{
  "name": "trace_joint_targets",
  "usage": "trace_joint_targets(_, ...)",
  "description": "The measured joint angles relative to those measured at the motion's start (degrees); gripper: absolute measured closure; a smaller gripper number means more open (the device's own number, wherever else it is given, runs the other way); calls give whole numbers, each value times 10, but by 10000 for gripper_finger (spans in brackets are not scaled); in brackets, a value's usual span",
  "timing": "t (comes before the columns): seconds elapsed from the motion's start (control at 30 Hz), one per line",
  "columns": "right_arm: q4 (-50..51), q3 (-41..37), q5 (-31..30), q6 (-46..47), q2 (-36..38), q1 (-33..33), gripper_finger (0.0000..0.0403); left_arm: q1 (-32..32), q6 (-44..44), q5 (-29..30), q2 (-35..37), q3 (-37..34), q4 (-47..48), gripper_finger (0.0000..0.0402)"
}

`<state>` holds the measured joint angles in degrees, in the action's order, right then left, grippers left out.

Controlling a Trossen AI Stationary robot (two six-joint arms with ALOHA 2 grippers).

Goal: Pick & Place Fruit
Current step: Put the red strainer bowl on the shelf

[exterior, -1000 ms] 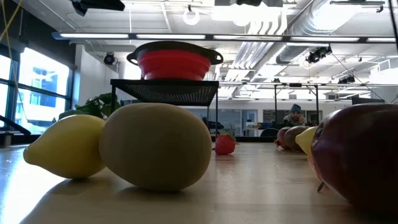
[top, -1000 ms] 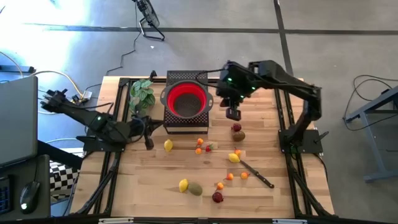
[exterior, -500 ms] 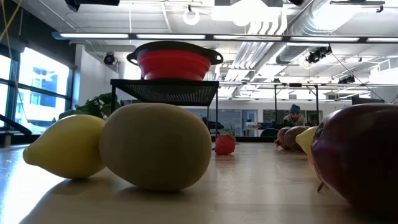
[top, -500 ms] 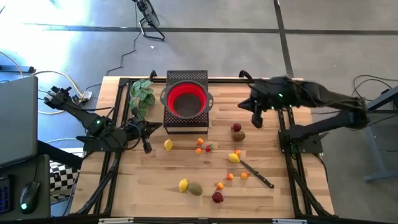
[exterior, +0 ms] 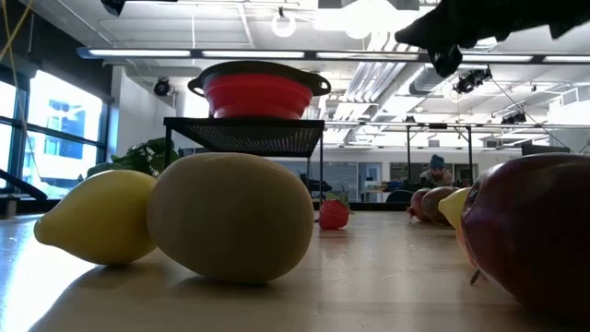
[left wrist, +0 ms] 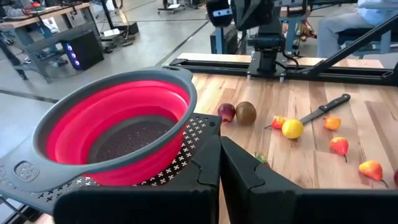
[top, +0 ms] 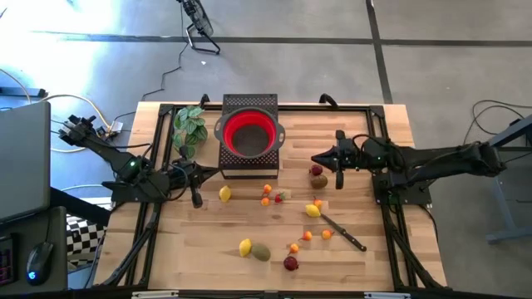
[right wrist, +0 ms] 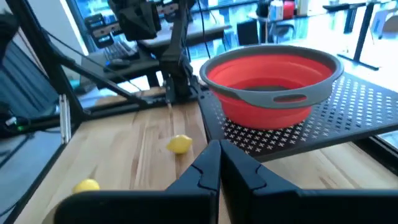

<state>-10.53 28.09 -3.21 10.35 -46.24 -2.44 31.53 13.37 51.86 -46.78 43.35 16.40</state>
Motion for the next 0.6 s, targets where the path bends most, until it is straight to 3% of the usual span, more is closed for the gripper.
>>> trace_joint_targets(0.23, -49, -37, -69, -1, 0, 6, 401, 0, 0, -5, 0, 0, 4, 401)
trace_joint_targets(0.6, -46, -37, -74, -56, 0, 6, 401, 0, 6, -51, -13, 0, 4, 401)
